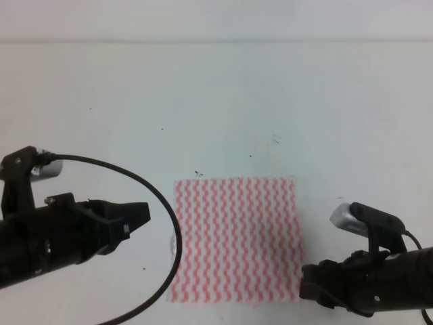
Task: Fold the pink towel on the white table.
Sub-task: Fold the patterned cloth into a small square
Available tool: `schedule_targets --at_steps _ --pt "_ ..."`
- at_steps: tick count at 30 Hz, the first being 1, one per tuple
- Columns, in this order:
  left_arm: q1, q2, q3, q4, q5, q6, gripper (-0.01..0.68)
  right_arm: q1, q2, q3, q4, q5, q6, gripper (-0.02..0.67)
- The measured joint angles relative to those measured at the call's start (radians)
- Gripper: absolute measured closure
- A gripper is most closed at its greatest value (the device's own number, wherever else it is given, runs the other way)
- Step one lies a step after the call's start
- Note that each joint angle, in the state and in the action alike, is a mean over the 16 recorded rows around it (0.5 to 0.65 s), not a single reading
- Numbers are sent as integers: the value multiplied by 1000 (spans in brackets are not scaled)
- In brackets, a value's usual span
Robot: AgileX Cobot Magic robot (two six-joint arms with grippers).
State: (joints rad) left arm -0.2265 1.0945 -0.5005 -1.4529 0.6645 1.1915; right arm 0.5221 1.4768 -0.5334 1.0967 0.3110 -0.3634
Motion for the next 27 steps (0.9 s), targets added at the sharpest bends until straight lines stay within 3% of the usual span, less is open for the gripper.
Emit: schedule_targets --at_steps 19,27 --pt "-1 -4 1 -1 11 4 675 -1 118 -1 46 27 -4 361" --pt "-1 -4 1 -1 10 5 675 -2 140 -1 47 26 -3 419"
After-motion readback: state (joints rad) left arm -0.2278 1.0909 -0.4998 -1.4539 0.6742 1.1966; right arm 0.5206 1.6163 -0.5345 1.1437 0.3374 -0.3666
